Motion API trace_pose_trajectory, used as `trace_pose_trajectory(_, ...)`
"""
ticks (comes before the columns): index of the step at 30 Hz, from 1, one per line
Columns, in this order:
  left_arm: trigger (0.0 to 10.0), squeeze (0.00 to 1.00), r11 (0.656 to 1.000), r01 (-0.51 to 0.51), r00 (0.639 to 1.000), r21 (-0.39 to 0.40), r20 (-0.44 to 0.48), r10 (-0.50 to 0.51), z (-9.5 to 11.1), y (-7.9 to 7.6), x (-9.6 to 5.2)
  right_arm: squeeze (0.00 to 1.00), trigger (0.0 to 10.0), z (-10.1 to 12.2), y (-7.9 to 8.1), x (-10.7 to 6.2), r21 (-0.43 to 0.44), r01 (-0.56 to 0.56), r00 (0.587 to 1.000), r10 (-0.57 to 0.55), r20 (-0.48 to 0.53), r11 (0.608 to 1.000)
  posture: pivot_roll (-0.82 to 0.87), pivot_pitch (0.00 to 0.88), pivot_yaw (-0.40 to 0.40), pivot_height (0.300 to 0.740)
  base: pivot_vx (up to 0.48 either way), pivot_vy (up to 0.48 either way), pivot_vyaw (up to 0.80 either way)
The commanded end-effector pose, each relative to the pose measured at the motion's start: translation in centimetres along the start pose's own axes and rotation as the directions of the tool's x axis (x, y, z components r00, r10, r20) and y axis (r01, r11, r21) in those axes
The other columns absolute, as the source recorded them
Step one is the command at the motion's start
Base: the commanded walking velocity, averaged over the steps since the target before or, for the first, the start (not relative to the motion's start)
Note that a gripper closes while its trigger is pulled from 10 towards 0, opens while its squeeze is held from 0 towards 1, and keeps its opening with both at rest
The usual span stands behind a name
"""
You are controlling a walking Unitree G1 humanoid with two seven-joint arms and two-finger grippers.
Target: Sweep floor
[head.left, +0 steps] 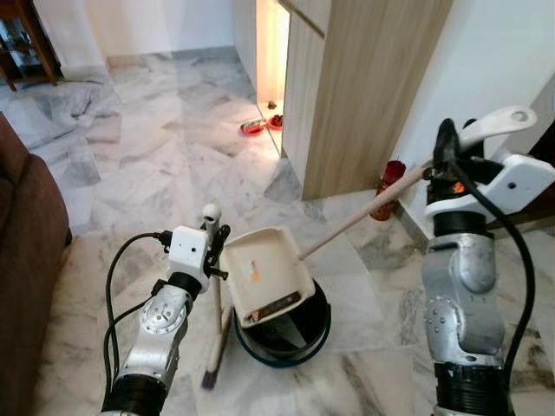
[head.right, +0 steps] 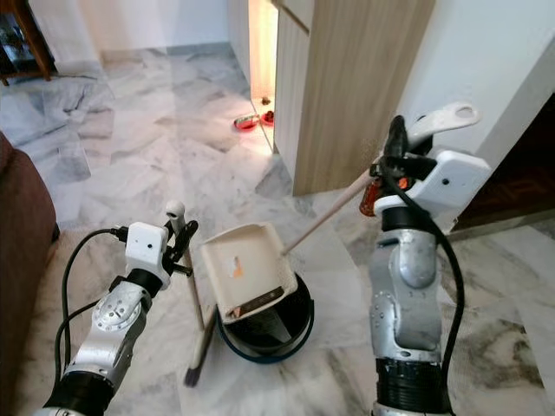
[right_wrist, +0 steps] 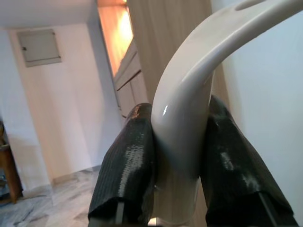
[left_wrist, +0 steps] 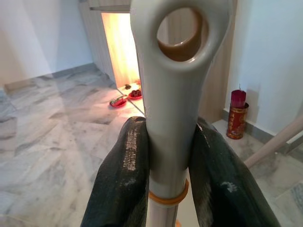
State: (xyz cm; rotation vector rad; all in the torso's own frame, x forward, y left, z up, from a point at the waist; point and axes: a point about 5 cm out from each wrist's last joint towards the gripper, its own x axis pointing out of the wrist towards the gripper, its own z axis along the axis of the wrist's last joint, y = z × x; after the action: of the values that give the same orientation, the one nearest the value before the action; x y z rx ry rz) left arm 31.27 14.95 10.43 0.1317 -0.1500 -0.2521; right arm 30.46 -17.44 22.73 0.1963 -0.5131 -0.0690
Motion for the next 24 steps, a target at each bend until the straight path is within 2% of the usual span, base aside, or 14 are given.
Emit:
trace_pose_trajectory(1,10.0,0.0,1.0,0.014,0.998,0.021,0.061,-0.015,1.1,-0.1,0.3,0.0,10.0,2.3,0.8,0.2,-0.016,-0.027,0.992,0.028,0.127,1.0,0.14,0.064,-0.017,0.74,0.0,0.0,0.0)
trace_pose_trajectory(4,10.0,0.0,1.0,0.015,0.998,0.02,0.06,-0.016,1.1,-0.1,0.3,0.0,10.0,2.5,1.0,0.2,-0.026,-0.025,0.99,0.028,0.141,0.999,0.13,0.066,-0.017,0.74,0.0,0.0,0.0)
trace_pose_trajectory(5,10.0,0.0,1.0,0.016,0.998,0.02,0.058,-0.017,1.0,-0.2,0.2,0.0,10.0,2.8,1.5,0.1,-0.063,-0.046,0.986,0.056,0.159,0.997,0.13,0.065,-0.017,0.74,0.0,0.0,0.0)
trace_pose_trajectory(9,10.0,0.0,1.0,0.018,0.998,0.02,0.057,-0.019,1.0,-0.2,0.3,0.0,10.0,3.0,2.3,0.1,-0.081,-0.065,0.982,0.078,0.175,0.995,0.13,0.065,-0.017,0.74,0.0,0.0,0.0)
trace_pose_trajectory(11,10.0,0.0,1.0,0.02,0.998,0.018,0.063,-0.021,1.1,-0.3,0.4,0.0,10.0,3.4,3.3,-0.1,-0.095,-0.08,0.974,0.098,0.202,0.992,0.13,0.065,-0.019,0.74,0.0,0.0,0.0)
trace_pose_trajectory(15,10.0,0.0,1.0,0.022,0.998,0.019,0.063,-0.023,1.1,-0.4,0.4,0.0,10.0,3.6,4.3,-0.3,-0.119,-0.098,0.967,0.123,0.225,0.988,0.13,0.065,-0.019,0.74,0.0,0.0,0.0)
trace_pose_trajectory(16,10.0,0.0,1.0,0.023,0.998,0.019,0.063,-0.024,1.1,-0.4,0.4,0.0,10.0,3.6,4.8,-0.4,-0.133,-0.119,0.962,0.147,0.229,0.984,0.13,0.066,-0.018,0.74,0.0,0.0,0.0)
trace_pose_trajectory(18,10.0,0.0,0.999,0.027,0.998,0.018,0.063,-0.028,1.0,-0.4,0.3,0.0,10.0,3.6,7.0,-1.0,-0.148,-0.206,0.943,0.236,0.234,0.967,0.13,0.065,-0.021,0.74,0.0,0.0,0.0)
trace_pose_trajectory(22,10.0,0.0,0.999,0.027,0.997,0.017,0.065,-0.028,1.1,-0.5,0.3,0.0,10.0,3.8,8.8,-1.8,-0.182,-0.28,0.915,0.32,0.247,0.943,0.13,0.065,-0.022,0.74,0.0,0.0,0.0)
trace_pose_trajectory(24,10.0,0.0,0.999,0.027,0.997,0.017,0.066,-0.028,1.1,-0.5,0.3,0.0,10.0,3.8,9.1,-2.0,-0.191,-0.297,0.907,0.339,0.249,0.936,0.13,0.065,-0.022,0.74,0.0,0.0,0.0)
